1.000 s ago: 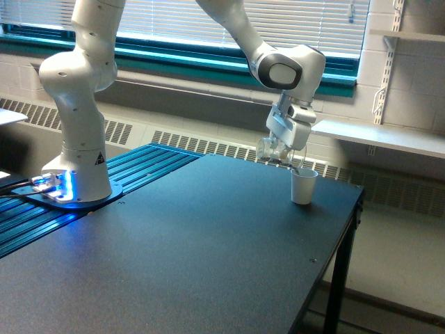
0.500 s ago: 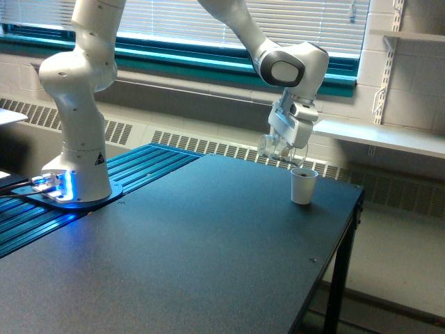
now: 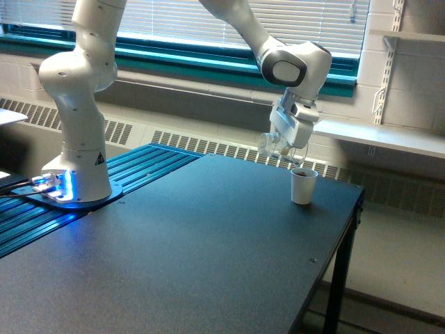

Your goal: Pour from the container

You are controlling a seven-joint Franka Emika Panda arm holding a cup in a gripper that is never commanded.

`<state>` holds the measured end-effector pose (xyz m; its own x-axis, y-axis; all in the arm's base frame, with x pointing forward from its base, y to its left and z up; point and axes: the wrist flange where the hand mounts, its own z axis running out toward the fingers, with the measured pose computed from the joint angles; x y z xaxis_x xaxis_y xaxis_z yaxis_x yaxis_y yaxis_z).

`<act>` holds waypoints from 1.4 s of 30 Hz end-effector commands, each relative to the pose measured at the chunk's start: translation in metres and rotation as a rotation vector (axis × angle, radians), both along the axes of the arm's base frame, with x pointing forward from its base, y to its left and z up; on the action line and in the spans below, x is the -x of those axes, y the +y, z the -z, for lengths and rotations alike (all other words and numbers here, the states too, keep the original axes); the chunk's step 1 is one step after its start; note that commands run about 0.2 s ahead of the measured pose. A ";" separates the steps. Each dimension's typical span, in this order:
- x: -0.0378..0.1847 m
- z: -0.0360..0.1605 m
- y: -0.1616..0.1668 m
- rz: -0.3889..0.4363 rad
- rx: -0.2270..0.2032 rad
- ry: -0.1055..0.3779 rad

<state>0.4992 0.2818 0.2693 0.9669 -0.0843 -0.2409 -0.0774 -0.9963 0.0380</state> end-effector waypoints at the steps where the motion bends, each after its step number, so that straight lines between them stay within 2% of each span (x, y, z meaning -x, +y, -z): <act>1: -0.008 -0.004 -0.006 0.007 -0.011 0.000; 25: -0.008 -0.006 -0.010 0.020 -0.028 0.028; 27: -0.008 -0.012 -0.005 0.024 -0.060 0.042; 29: -0.006 -0.016 -0.004 0.022 -0.071 0.058; 35: -0.006 -0.016 -0.006 0.043 -0.074 0.075; 42: -0.006 -0.017 -0.007 0.031 -0.065 0.067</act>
<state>0.5024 0.2769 0.2778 0.9406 -0.1105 -0.3211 -0.1210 -0.9926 -0.0128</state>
